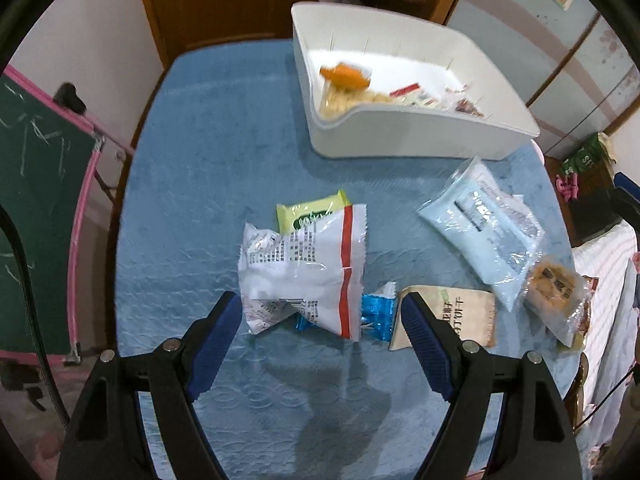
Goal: Organize snacks
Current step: 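Move both tools back toward the snacks left on the table, then grasp the white chip bag with the left tool while the right tool grasps the light-blue bag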
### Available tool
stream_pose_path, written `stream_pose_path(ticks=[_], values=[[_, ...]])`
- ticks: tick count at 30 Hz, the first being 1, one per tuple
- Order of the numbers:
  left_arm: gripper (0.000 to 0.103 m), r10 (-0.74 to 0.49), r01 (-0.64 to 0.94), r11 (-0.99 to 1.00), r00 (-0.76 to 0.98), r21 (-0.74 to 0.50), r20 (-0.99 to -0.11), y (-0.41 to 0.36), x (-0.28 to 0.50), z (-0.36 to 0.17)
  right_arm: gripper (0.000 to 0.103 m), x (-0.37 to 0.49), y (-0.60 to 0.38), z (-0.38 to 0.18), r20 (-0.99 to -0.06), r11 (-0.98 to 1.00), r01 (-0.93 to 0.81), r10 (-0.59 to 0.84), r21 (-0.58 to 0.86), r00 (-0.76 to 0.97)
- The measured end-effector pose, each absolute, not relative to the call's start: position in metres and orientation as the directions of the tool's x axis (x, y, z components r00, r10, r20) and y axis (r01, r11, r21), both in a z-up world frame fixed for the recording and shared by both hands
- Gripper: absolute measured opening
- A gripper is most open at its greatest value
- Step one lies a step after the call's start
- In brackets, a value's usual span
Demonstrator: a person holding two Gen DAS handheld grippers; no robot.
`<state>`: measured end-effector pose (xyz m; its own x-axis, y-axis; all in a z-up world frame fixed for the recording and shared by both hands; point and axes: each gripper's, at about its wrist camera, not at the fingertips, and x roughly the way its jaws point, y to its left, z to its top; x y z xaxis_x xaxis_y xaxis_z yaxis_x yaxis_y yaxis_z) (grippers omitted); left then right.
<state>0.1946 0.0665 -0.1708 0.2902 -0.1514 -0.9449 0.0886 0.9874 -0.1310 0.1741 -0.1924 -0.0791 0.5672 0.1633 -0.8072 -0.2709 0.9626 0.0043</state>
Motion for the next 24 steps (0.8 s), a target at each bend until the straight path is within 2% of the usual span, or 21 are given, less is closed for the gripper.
stream_pose_path(ticks=[7, 10, 20, 24], values=[[0.081, -0.140, 0.103, 0.988, 0.246, -0.118, -0.959, 0.056, 0.212, -0.196, 0.075, 0.206, -0.194, -0.122, -0.875, 0.960, -0.268, 0.198, 0.082, 0.442], [0.081, -0.100, 0.124, 0.990, 0.261, -0.069, -0.960, 0.050, 0.219, -0.200, 0.075, 0.219, -0.194, -0.140, -0.899, 0.961, -0.257, 0.196, 0.097, 0.391], [0.081, -0.071, 0.111, 0.993, 0.237, -0.045, -0.969, 0.057, 0.233, -0.215, 0.075, 0.247, -0.185, -0.196, -0.968, 0.968, -0.239, 0.135, 0.083, 0.213], [0.087, -0.100, 0.099, 0.992, 0.218, -0.080, -0.971, 0.064, 0.238, -0.223, 0.075, 0.246, -0.179, -0.211, -0.979, 0.959, -0.272, 0.121, 0.074, 0.162]])
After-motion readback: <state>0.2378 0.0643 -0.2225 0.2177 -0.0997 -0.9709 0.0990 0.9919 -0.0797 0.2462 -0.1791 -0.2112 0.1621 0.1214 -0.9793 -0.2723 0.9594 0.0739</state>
